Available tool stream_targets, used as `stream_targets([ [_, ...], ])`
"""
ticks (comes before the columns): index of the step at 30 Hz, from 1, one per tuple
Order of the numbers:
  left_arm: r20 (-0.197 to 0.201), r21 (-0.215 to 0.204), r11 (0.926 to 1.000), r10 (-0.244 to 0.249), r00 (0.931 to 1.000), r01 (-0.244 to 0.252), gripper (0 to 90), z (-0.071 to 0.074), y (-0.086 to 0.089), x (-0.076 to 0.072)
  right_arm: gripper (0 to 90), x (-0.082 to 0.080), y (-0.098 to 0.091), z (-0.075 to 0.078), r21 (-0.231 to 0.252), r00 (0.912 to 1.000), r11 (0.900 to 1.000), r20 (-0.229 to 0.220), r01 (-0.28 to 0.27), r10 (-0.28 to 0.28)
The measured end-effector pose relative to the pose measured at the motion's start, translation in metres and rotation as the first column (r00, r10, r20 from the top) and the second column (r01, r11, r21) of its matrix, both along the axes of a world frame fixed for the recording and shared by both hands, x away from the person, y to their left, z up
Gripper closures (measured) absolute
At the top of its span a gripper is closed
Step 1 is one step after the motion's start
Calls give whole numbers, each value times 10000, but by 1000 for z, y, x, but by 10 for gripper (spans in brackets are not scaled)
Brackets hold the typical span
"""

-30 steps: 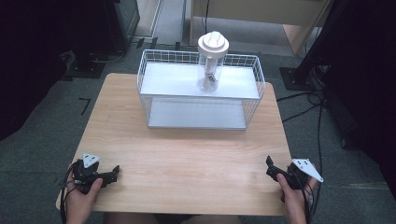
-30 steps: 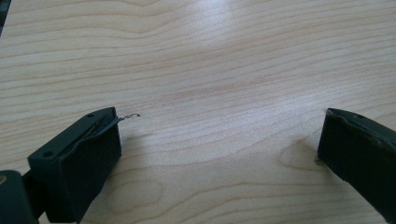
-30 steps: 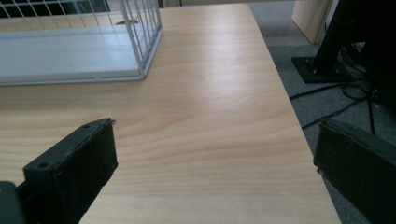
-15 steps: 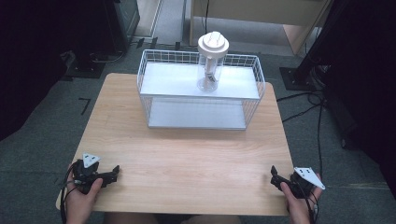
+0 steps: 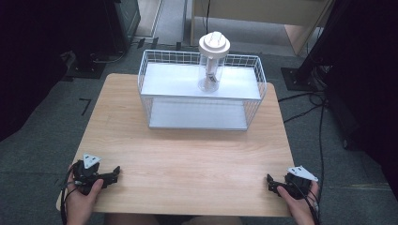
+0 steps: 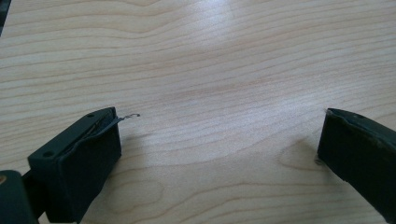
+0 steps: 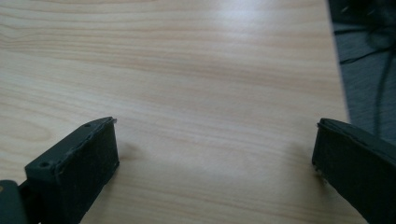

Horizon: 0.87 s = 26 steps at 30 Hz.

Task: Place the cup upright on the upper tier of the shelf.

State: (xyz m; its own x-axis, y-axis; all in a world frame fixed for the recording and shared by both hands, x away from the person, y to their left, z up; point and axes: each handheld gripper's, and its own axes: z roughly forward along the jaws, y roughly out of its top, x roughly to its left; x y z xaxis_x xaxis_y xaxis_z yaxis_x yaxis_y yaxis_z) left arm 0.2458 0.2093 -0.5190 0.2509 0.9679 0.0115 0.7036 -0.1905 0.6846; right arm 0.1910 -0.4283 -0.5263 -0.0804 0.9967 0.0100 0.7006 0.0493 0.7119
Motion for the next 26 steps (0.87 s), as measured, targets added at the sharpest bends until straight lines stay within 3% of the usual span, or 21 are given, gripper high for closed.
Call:
stream_targets([
  [26, 2, -5, 10000, -1, 10000, 1, 0, 0, 0, 0, 2, -1, 2, 0, 118, 9999, 9998, -24, 155, -155],
])
